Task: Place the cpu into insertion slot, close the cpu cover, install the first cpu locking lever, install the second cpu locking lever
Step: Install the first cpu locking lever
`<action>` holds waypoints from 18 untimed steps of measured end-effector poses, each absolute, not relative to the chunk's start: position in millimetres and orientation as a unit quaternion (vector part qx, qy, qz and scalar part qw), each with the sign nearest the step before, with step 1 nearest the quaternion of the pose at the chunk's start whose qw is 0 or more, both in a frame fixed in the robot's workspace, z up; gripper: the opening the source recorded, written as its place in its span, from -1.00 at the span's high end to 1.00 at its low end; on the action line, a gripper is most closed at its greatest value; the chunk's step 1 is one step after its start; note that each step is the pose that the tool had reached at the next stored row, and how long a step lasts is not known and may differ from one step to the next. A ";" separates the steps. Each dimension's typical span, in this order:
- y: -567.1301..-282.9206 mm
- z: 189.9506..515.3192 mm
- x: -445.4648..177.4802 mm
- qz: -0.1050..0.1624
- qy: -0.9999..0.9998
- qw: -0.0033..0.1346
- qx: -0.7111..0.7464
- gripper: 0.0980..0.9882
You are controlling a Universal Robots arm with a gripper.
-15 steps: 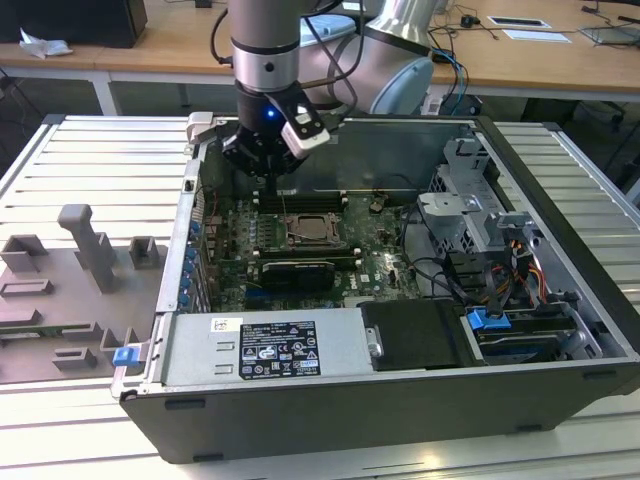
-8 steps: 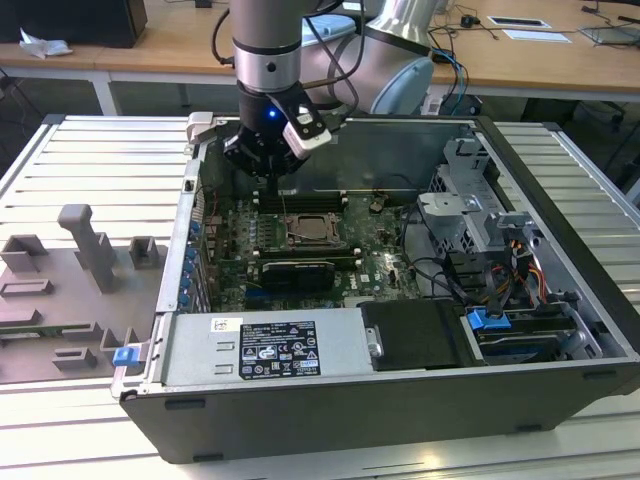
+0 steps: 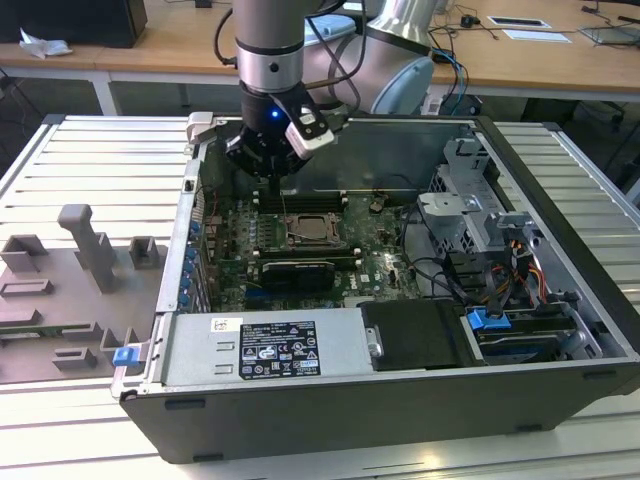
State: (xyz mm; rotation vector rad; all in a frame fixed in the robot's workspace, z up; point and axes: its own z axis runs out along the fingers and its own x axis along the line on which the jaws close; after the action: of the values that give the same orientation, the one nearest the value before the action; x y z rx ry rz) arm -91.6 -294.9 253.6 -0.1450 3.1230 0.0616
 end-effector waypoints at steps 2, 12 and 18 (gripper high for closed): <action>-294.9 253.2 -90.9 0.020 0.999 0.007 -0.046 0.98; -294.9 247.9 -78.7 0.020 0.999 0.007 -0.046 0.98; -294.9 245.6 -72.9 0.020 0.999 0.007 -0.046 0.98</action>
State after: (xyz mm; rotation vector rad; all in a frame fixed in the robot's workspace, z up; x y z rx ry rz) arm -72.9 -294.9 245.6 -0.1448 3.1230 0.0617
